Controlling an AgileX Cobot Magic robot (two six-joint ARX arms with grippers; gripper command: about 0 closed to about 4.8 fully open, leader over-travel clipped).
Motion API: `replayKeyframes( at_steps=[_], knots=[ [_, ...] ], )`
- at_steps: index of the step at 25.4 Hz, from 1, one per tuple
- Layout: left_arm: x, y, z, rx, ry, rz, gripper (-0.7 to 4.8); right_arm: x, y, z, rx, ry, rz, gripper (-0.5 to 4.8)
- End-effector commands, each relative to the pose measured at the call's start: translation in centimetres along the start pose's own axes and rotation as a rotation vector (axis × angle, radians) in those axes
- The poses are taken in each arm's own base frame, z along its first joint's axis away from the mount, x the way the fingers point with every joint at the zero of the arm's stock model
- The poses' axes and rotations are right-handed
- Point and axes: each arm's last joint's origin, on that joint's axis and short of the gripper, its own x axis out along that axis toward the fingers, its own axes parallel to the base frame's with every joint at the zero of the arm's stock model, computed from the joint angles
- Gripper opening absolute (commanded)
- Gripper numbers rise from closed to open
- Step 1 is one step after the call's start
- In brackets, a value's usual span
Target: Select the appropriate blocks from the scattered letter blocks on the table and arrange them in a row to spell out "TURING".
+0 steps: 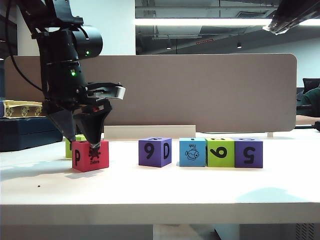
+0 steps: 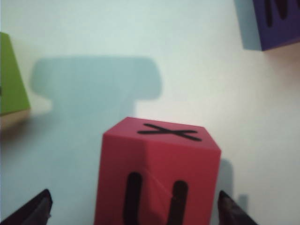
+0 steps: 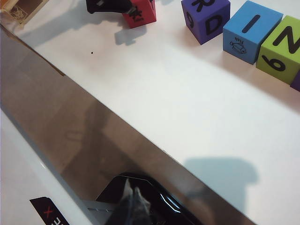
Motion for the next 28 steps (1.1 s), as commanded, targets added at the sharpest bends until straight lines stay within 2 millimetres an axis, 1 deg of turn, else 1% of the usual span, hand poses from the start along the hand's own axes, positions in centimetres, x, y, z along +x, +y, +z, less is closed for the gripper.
replayKeyframes(
  at_steps=[1, 2, 3, 6, 7, 8, 9, 13, 17, 23, 25, 26, 28],
  knots=[
    [0.2, 0.0, 0.2, 0.009, -0.014, -0.020, 4.09, -0.1, 0.1, 0.3, -0.008, -0.023, 0.005, -0.01],
    [0.4, 0.0, 0.2, 0.009, -0.010, -0.021, 3.79, -0.1, 0.1, 0.3, -0.007, -0.023, 0.004, -0.01],
    [0.6, -0.1, 0.2, 0.009, -0.004, -0.025, 3.60, -0.1, 0.1, 0.3, -0.007, -0.023, 0.003, -0.01],
    [0.9, -0.1, 0.1, 0.007, 0.002, -0.042, 3.57, -0.2, 0.1, 0.3, -0.007, -0.024, -0.001, -0.01],
    [1.0, -0.1, 0.1, 0.002, 0.002, -0.045, 3.28, -0.2, 0.1, 0.3, -0.007, -0.023, -0.002, -0.01],
    [1.1, -0.1, 0.2, -0.023, -0.002, -0.044, 3.10, -0.2, 0.1, 0.3, -0.008, -0.024, -0.002, -0.01],
    [1.1, -0.1, 0.2, -0.044, -0.005, -0.043, 3.04, -0.2, 0.1, 0.3, -0.008, -0.024, -0.003, -0.01],
    [1.1, -0.1, 0.4, -0.153, -0.022, -0.044, 3.03, -0.2, 0.1, 0.3, -0.008, -0.024, -0.003, -0.01],
    [1.0, -0.4, 1.1, -0.293, -0.095, -0.116, 3.03, -0.2, 0.1, 0.4, -0.012, -0.036, -0.001, -0.01],
    [0.9, -1.0, 2.1, -0.357, -0.168, -0.115, 3.01, -0.2, 0.1, 0.5, -0.013, -0.040, -0.001, -0.01],
    [0.9, -1.0, 2.3, -0.375, -0.186, -0.115, 2.91, -0.2, 0.1, 0.5, -0.013, -0.041, -0.001, -0.01],
    [0.9, -1.0, 2.3, -0.376, -0.184, -0.105, 2.69, -0.2, 0.1, 0.5, -0.013, -0.041, -0.001, -0.01],
    [0.9, -0.8, 2.3, -0.379, -0.187, -0.064, 2.68, -0.2, 0.1, 0.5, -0.014, -0.043, -0.001, -0.01]
  ],
)
